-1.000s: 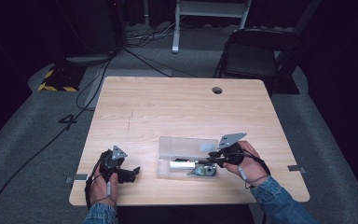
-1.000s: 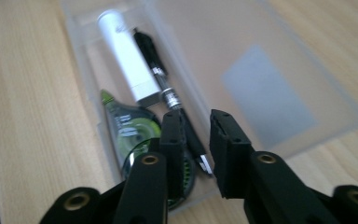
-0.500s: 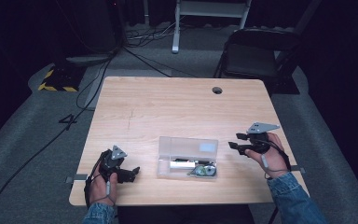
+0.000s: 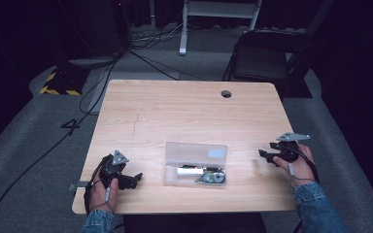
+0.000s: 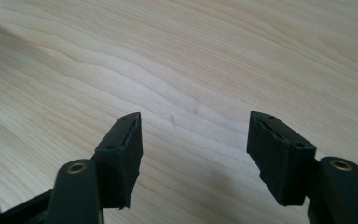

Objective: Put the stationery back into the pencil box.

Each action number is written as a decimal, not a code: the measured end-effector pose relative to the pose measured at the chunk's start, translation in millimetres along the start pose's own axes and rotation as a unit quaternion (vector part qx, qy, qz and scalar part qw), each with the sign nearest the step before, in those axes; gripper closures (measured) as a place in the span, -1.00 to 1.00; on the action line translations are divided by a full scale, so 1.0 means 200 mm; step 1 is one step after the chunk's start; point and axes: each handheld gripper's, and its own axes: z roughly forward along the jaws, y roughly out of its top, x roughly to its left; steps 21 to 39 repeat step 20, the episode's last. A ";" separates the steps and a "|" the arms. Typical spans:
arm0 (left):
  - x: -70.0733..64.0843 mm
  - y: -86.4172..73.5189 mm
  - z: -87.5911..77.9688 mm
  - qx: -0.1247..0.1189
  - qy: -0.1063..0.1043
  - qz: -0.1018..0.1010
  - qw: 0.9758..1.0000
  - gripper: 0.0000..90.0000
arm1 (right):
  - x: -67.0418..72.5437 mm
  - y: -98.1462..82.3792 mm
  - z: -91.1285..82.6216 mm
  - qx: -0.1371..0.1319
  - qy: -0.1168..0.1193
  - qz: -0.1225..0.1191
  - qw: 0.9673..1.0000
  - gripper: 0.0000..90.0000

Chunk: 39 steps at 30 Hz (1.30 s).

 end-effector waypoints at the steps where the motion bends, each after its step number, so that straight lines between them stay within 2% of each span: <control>1: 0.00 0.00 0.00 0.000 0.002 -0.001 1.000 -1.00 | -0.01 -0.01 0.00 -0.001 -0.002 0.005 1.000 -0.20; 7: 0.01 0.00 0.00 0.000 0.008 -0.008 1.000 -1.00 | -0.04 -0.07 0.04 -0.001 -0.007 0.020 1.000 -0.27; 8: 0.01 0.00 0.00 0.000 0.009 -0.006 1.000 -1.00 | -0.04 -0.09 0.04 0.004 -0.005 0.039 0.999 -0.32; 11: 0.01 0.01 0.01 -0.003 0.008 -0.010 1.000 -1.00 | -0.04 -0.10 0.05 -0.009 -0.005 0.038 0.999 -0.40; 12: 0.02 0.01 0.01 0.000 0.009 -0.005 1.000 -1.00 | -0.03 -0.11 0.06 -0.017 -0.007 0.032 0.999 -0.50; 13: 0.02 0.01 0.01 -0.003 0.009 -0.009 1.000 -1.00 | -0.03 -0.12 0.07 -0.019 -0.009 0.015 1.000 -0.61; 14: 0.02 0.01 0.01 -0.003 0.013 -0.018 1.000 -1.00 | -0.03 -0.12 0.07 -0.016 -0.002 0.008 1.000 -0.66; 16: 0.03 0.02 0.01 -0.001 0.015 -0.018 1.000 -1.00 | -0.03 -0.11 0.07 -0.015 0.000 0.006 1.000 -0.68; 19: 0.03 0.02 0.02 -0.003 0.023 -0.030 0.999 -1.00 | -0.03 -0.11 0.08 -0.014 -0.001 0.005 1.000 -0.68; 39: 0.03 0.02 0.02 -0.003 0.024 -0.029 0.999 -1.00 | -0.03 -0.11 0.08 -0.015 -0.001 0.005 1.000 -0.68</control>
